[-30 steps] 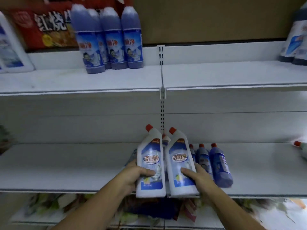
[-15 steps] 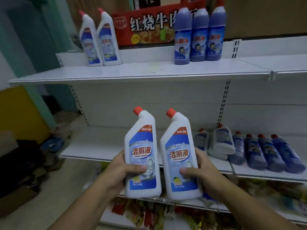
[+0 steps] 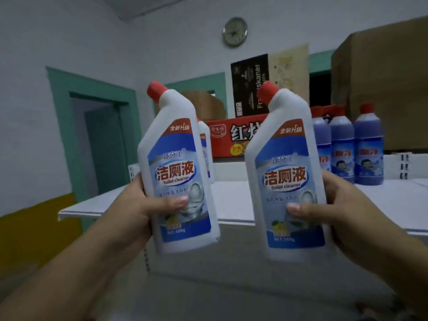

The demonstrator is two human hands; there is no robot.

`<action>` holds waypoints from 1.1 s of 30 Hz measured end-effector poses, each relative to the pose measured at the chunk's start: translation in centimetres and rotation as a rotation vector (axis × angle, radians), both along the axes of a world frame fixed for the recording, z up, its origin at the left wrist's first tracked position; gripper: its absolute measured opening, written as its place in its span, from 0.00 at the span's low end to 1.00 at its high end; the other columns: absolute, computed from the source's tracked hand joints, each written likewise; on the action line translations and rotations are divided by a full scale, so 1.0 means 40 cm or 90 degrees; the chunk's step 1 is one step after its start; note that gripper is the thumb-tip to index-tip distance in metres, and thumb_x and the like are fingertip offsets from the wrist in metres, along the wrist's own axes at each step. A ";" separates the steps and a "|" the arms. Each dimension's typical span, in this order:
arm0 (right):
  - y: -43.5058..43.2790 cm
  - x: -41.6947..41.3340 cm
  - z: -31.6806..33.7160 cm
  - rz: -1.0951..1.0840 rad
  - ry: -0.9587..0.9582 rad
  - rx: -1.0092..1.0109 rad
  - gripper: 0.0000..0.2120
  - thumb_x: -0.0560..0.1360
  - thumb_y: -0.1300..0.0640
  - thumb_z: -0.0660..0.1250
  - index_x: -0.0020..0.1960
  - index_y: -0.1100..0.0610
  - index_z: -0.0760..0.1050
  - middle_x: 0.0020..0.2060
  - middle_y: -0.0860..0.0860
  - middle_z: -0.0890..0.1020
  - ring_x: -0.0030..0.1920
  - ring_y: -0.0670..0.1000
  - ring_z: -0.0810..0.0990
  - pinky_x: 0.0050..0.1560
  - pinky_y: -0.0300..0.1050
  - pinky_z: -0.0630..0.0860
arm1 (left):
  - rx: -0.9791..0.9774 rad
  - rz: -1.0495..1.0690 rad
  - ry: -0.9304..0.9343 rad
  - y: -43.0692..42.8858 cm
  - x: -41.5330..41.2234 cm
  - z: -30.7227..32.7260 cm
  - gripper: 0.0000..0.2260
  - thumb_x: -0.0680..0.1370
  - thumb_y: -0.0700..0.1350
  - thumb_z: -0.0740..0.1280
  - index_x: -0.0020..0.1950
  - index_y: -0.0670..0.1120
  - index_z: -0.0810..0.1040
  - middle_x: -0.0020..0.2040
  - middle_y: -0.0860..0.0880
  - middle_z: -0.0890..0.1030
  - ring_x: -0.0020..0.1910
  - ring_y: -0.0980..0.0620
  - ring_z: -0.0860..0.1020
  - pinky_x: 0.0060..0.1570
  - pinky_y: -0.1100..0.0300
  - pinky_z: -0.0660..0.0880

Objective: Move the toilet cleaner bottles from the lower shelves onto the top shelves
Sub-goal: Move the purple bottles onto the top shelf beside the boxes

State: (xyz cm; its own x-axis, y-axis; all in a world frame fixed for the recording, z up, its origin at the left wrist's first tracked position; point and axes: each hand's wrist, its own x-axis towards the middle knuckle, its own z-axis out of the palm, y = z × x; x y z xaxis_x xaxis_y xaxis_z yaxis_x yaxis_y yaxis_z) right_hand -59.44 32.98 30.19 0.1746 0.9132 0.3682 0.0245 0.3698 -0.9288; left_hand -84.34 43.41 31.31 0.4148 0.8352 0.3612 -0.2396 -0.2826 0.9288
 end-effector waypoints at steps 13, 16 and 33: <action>0.515 0.092 0.088 -0.278 0.009 -0.069 0.21 0.63 0.69 0.75 0.52 0.55 0.76 0.46 0.53 0.82 0.44 0.53 0.79 0.37 0.49 0.75 | 0.062 0.102 0.132 0.478 0.231 0.050 0.22 0.63 0.40 0.78 0.51 0.56 0.76 0.47 0.54 0.82 0.46 0.53 0.80 0.56 0.44 0.76; 0.605 0.125 0.090 -0.312 0.019 -0.122 0.22 0.63 0.70 0.75 0.54 0.57 0.76 0.46 0.54 0.82 0.42 0.55 0.79 0.32 0.49 0.75 | 0.067 0.072 0.118 0.550 0.301 0.050 0.21 0.65 0.41 0.78 0.52 0.55 0.74 0.45 0.56 0.80 0.42 0.55 0.78 0.53 0.46 0.76; 0.717 0.238 -0.009 -0.319 -0.148 -0.108 0.21 0.67 0.59 0.74 0.55 0.45 0.72 0.52 0.47 0.81 0.52 0.50 0.80 0.51 0.49 0.79 | 0.875 0.382 0.524 0.642 0.398 -0.052 0.54 0.66 0.56 0.75 0.75 0.48 0.38 0.77 0.46 0.36 0.75 0.45 0.37 0.71 0.44 0.47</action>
